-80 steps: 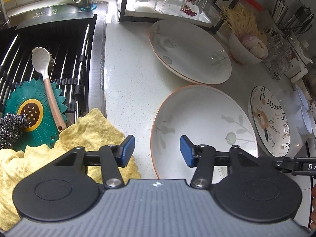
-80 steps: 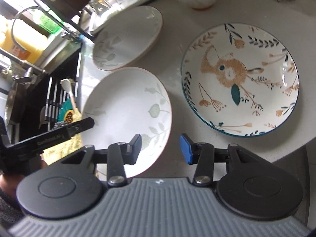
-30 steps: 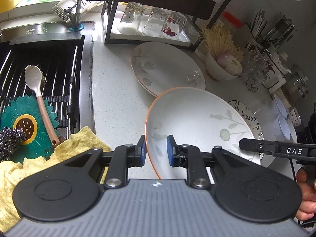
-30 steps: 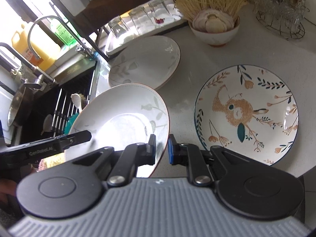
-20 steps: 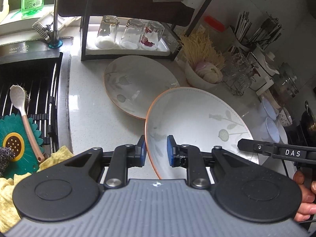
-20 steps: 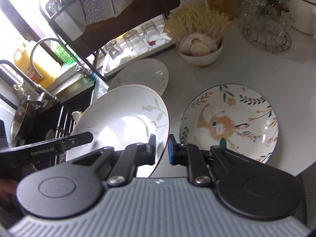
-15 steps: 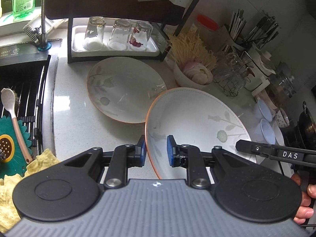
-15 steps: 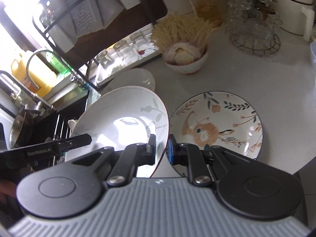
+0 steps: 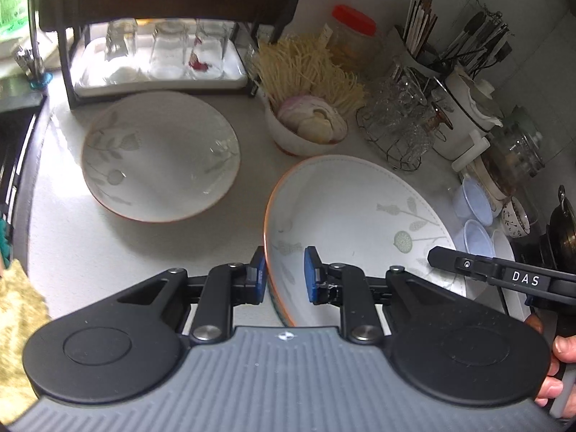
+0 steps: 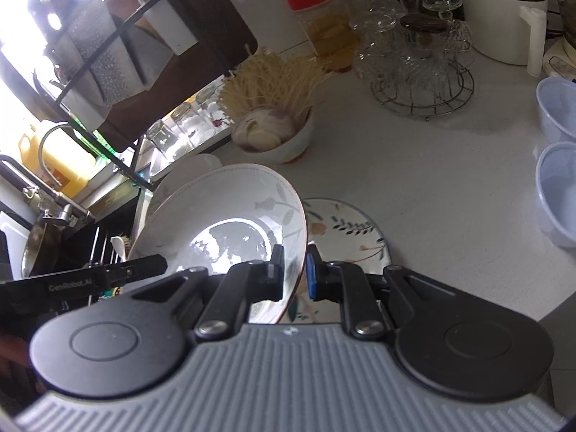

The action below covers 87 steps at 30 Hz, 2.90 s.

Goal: Organize plates and bowls
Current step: 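Lift the white plate with both grippers and carry it over the floral plate, then lower the white plate onto the floral plate and open both grippers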

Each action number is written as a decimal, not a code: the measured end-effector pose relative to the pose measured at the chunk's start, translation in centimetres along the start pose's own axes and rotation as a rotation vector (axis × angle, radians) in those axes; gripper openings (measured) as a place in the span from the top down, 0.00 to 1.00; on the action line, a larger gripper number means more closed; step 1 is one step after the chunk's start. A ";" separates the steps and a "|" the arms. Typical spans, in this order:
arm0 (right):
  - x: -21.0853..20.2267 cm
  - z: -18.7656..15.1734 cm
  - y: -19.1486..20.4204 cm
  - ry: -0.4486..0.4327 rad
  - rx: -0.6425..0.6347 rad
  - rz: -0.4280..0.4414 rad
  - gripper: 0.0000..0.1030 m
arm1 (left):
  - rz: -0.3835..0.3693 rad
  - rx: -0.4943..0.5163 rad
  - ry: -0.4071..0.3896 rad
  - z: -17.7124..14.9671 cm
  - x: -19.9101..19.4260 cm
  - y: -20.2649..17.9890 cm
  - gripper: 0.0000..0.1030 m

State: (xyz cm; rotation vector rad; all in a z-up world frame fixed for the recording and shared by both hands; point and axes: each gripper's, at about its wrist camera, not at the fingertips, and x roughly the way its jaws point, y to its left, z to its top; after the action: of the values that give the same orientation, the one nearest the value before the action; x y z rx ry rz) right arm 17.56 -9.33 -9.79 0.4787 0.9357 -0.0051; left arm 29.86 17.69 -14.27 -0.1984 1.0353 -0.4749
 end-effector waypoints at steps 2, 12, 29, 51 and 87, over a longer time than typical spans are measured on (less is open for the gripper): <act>0.0 0.2 -1.1 0.000 -0.008 -0.006 0.85 | 0.004 0.004 0.014 -0.2 0.9 -0.9 0.77; 2.6 -0.3 -5.1 0.032 -0.064 -0.039 0.85 | 0.025 -0.048 0.125 -1.9 6.2 -2.4 0.77; 4.9 -1.3 -6.1 0.057 -0.096 -0.044 0.85 | 0.147 -0.014 0.196 -1.8 9.2 -3.3 0.77; 6.8 -2.1 -5.2 0.024 -0.092 -0.066 0.82 | 0.093 -0.170 0.293 -0.4 8.7 -1.3 0.56; -4.6 1.0 -3.0 -0.155 -0.175 0.045 0.73 | 0.125 -0.006 -0.074 -0.6 -3.7 -10.3 0.53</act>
State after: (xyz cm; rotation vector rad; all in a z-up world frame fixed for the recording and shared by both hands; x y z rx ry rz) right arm 15.00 -13.32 -6.90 0.3324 0.7655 0.0789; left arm 24.83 10.35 -7.77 -0.1543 0.9700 -0.3492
